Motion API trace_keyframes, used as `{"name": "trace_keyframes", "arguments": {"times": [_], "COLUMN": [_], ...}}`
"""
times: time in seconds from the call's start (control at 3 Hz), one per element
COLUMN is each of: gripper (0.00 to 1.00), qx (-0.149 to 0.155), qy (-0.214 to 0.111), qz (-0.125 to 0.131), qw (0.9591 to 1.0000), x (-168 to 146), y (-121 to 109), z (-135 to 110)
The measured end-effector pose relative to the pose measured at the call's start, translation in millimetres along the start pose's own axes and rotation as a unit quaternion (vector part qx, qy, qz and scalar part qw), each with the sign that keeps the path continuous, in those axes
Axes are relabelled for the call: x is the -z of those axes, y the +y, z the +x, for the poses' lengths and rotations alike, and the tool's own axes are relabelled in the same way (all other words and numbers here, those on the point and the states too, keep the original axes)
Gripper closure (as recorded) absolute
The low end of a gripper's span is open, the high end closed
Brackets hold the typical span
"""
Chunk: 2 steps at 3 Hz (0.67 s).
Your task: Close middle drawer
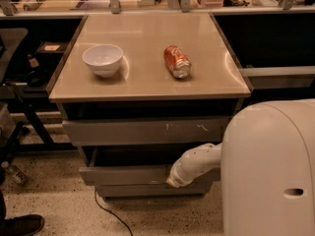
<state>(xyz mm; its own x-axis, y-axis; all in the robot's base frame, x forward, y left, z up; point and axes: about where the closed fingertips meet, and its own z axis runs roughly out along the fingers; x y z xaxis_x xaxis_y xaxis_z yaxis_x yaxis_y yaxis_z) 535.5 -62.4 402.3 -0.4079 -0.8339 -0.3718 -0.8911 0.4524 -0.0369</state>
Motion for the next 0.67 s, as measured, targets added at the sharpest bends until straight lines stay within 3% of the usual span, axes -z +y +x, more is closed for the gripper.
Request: {"name": "trace_keyframes", "arguments": {"times": [0.33, 0.67], "gripper": [0.12, 0.00], "qx": [0.000, 0.000], "qy": [0.000, 0.000], "qz": [0.000, 0.000], "qw": [1.0000, 1.0000], "x": [0.0, -0.1], "y": [0.0, 0.1], "z": [0.0, 0.0]}}
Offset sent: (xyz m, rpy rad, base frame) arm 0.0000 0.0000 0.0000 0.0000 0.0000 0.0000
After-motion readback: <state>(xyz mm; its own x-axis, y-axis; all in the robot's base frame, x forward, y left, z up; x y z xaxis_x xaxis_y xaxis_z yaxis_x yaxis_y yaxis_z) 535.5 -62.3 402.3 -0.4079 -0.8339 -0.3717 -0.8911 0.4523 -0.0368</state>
